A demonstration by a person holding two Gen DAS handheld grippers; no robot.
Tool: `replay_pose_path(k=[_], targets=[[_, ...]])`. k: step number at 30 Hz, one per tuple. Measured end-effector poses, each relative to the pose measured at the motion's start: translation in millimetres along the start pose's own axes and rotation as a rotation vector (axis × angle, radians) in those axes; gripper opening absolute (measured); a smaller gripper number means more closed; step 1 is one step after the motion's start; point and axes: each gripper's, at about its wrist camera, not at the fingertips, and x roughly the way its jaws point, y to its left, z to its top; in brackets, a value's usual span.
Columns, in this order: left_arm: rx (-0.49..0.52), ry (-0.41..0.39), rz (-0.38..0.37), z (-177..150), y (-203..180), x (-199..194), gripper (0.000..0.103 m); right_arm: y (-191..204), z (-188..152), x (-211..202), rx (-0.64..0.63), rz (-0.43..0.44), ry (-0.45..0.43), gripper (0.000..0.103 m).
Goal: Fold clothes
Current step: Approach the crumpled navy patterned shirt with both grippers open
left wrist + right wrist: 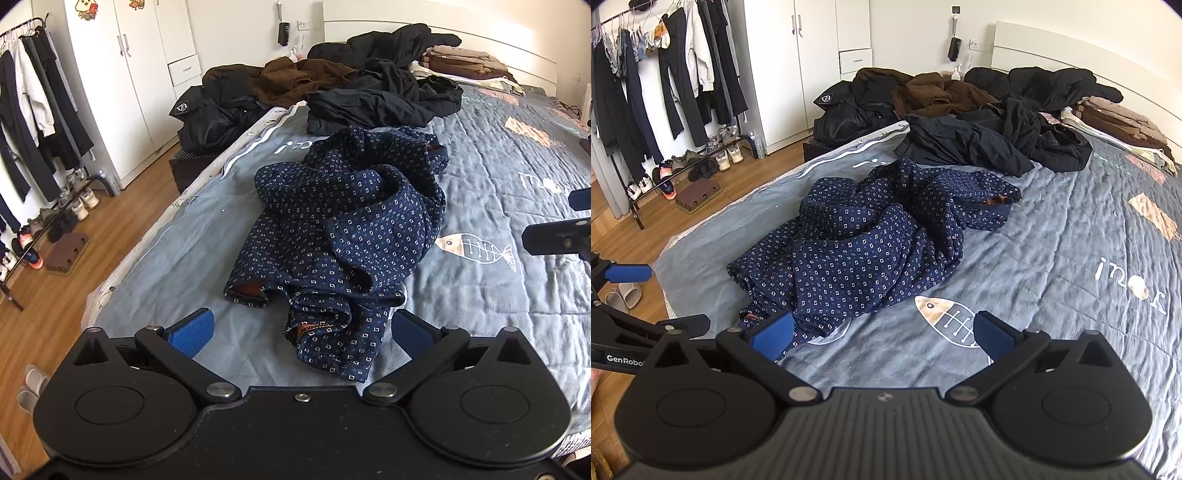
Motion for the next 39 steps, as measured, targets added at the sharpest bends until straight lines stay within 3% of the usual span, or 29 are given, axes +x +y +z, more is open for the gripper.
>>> replay_pose_path(k=[10,20,29,39], targets=[[0.011,-0.020,-0.001,1,-3,1,0.103,0,2,1,0.005,-0.012,0.001,0.103],[-0.102,-0.002,-0.037,-8,15,28,0.103,-6,3,5,0.011,-0.001,0.008,0.103],[0.017,0.012,-0.012,-4,1,46,0.103,-16,0,17,0.040,0.010,0.021,0.103],[0.029,0.014,-0.065,-2,-9,44,0.103,-15,3,30,0.037,0.026,0.038,0.103]])
